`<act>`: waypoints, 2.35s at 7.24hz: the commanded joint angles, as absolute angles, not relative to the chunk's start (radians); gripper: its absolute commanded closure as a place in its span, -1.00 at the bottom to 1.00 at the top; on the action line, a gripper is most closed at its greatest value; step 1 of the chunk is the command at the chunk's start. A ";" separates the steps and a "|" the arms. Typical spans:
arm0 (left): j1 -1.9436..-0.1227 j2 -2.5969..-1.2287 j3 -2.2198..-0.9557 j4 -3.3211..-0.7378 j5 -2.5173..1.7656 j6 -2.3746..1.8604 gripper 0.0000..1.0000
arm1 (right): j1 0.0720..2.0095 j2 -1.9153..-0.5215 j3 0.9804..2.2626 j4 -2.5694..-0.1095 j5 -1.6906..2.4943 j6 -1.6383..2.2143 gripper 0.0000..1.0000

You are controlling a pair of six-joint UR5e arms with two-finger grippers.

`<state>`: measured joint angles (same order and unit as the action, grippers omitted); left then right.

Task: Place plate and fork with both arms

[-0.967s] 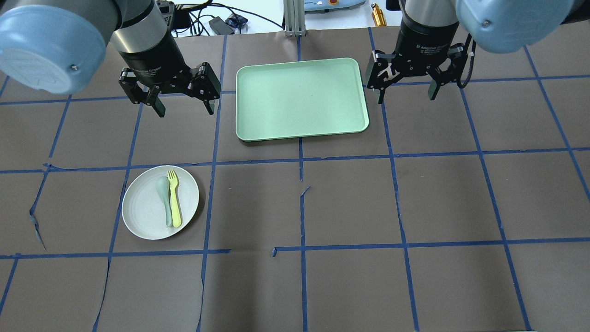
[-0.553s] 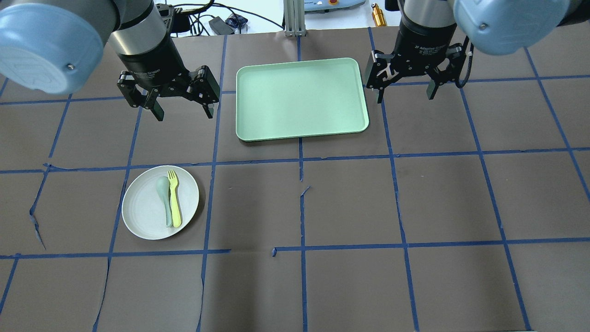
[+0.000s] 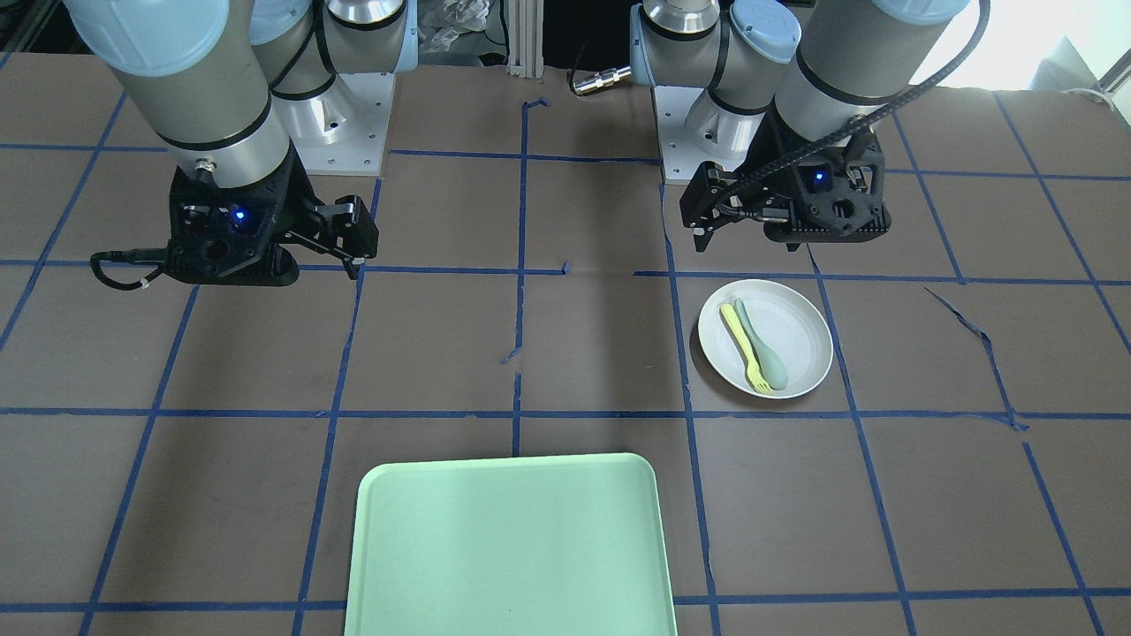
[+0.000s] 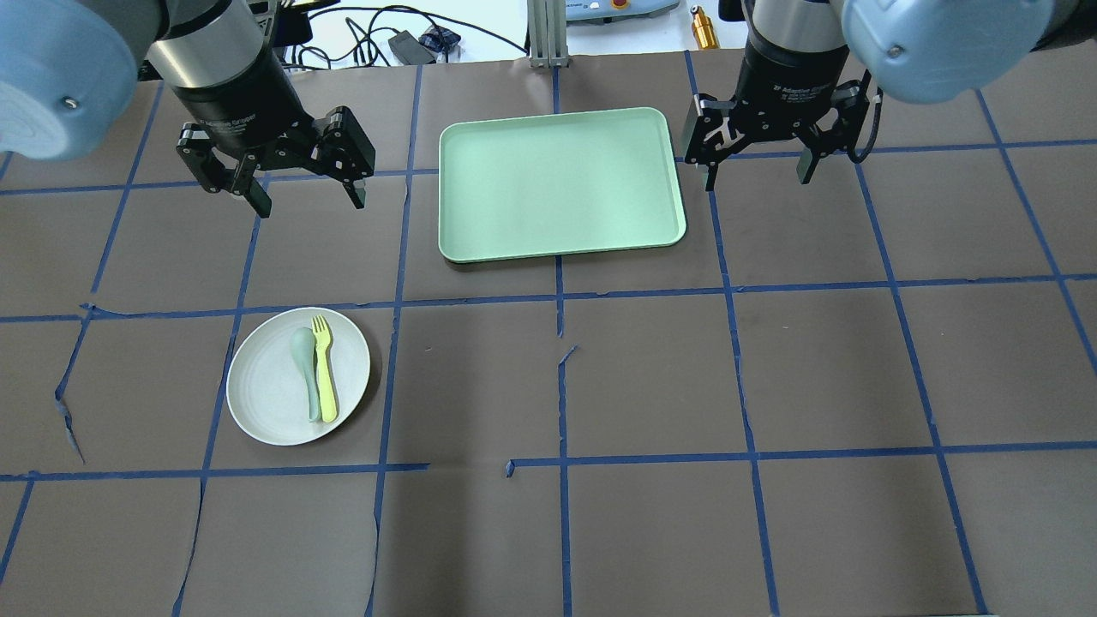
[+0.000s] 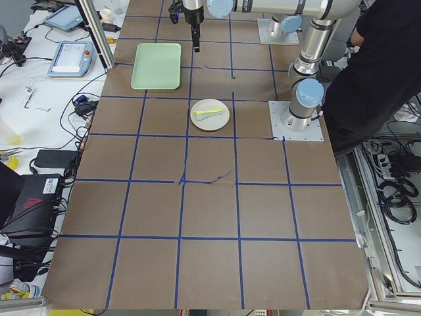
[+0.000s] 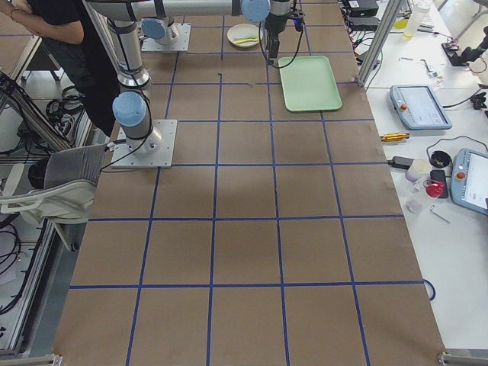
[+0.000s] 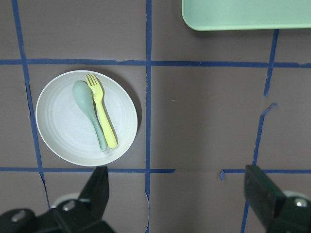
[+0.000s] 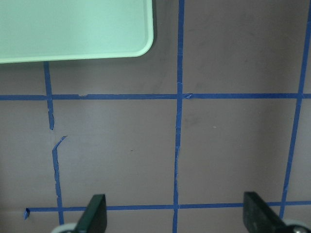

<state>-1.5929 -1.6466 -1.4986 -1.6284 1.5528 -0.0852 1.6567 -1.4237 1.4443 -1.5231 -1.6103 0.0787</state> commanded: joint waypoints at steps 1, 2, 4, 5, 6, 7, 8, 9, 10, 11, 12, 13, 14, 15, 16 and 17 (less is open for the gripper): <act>-1.585 -1.667 -1.506 -1.626 1.554 -0.092 -1.00 | 1.654 -1.434 1.434 -1.517 -1.628 0.078 -1.00; -1.585 -1.667 -1.506 -1.626 1.552 -0.092 -1.00 | 1.655 -1.442 1.434 -1.519 -1.618 0.078 -1.00; -1.585 -1.669 -1.508 -1.626 1.554 -0.091 -1.00 | 1.657 -1.442 1.437 -1.520 -1.615 0.078 -1.00; -1.571 -1.667 -1.520 -1.628 1.555 -0.080 -1.00 | 1.657 -1.440 1.437 -1.522 -1.621 0.078 -1.00; -1.499 -1.666 -1.575 -1.614 1.554 -0.083 -1.00 | 1.655 -1.436 1.440 -1.523 -1.623 0.078 -1.00; -1.408 -1.666 -1.636 -1.547 1.554 -0.069 -1.00 | 1.657 -1.431 1.443 -1.528 -1.624 0.078 -1.00; -1.343 -1.675 -1.697 -1.469 1.554 -0.017 -1.00 | 1.657 -1.430 1.450 -1.532 -1.624 0.078 -1.00; -1.280 -1.680 -1.754 -1.413 1.557 0.074 -1.00 | 1.655 -1.428 1.453 -1.535 -1.624 0.078 -1.00; -1.182 -1.692 -1.810 -1.393 1.540 0.125 -1.00 | 1.657 -1.424 1.454 -1.534 -1.626 0.080 -1.00; -1.114 -1.715 -1.878 -1.315 1.525 0.144 -1.00 | 1.657 -1.424 1.456 -1.534 -1.623 0.080 -1.00; -1.080 -1.733 -1.972 -1.225 1.526 0.205 -0.80 | 1.657 -1.424 1.456 -1.534 -1.617 0.081 -1.00; -1.074 -1.752 -2.047 -1.136 1.528 0.216 -0.80 | 1.657 -1.424 1.456 -1.534 -1.618 0.081 -1.00; -1.074 -1.765 -2.090 -1.126 1.528 0.216 -0.71 | 1.657 -1.424 1.457 -1.535 -1.618 0.081 -1.00; -1.074 -1.781 -2.097 -1.127 1.532 0.219 -0.56 | 1.657 -1.422 1.457 -1.534 -1.624 0.081 -1.00; -1.074 -1.801 -2.097 -1.127 1.539 0.221 -0.41 | 1.657 -1.422 1.459 -1.534 -1.623 0.081 -1.00; -1.074 -1.819 -2.097 -1.127 1.540 0.239 -0.34 | 1.657 -1.422 1.459 -1.534 -1.621 0.081 -1.00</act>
